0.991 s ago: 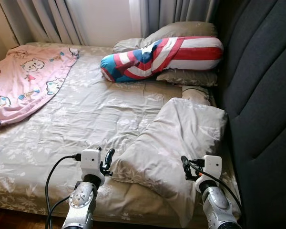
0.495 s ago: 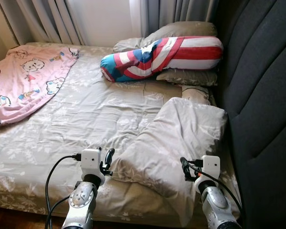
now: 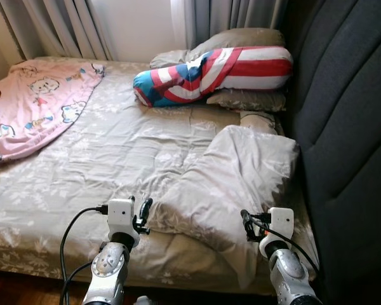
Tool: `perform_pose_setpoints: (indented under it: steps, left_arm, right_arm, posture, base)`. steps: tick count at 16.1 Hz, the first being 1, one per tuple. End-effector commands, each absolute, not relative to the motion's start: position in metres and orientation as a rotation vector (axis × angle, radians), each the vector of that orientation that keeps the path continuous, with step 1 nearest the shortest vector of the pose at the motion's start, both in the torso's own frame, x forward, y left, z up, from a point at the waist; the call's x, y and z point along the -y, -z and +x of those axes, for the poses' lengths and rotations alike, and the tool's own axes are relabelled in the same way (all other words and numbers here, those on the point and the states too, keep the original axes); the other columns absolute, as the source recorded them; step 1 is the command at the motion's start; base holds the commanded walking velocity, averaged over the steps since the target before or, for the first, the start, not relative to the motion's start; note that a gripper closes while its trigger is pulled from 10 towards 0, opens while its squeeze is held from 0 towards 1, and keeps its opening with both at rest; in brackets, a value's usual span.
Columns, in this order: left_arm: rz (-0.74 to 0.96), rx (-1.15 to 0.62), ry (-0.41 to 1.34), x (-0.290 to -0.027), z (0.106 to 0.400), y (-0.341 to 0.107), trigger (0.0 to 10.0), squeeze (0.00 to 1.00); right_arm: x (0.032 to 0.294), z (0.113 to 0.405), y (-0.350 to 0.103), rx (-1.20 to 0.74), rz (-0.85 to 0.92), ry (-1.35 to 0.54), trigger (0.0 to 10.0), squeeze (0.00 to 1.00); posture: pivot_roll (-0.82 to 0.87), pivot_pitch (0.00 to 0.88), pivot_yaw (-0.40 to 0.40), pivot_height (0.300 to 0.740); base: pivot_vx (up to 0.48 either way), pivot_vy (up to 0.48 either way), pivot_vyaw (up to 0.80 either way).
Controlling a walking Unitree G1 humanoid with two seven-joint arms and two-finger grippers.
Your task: Clean up the room
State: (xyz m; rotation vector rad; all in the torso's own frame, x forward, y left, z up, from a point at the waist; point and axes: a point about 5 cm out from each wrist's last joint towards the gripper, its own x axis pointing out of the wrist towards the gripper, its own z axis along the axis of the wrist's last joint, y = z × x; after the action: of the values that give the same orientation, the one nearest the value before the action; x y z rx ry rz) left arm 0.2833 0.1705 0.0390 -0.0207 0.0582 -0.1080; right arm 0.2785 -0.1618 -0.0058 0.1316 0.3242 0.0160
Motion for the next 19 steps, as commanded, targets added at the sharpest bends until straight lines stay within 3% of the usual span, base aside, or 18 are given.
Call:
perform_pose_setpoints:
  steps: [1,19]
  left_arm:
    - [-0.022,-0.074,0.121,-0.168,0.283,-0.038,10.0,0.0]
    - [-0.031,-0.088,0.135,-0.167,0.283,-0.037,10.0,0.0]
  right_arm:
    - [0.163,0.277,0.008,-0.332,0.137,-0.013,10.0,0.0]
    - [0.163,0.27,0.019,-0.427,0.147,-0.013,10.0,0.0]
  posture:
    - [-0.04,0.068,-0.021,0.67]
    - [-0.04,0.072,-0.015,0.67]
  base:
    - [0.0,0.0,0.0]
    - [0.0,0.0,0.0]
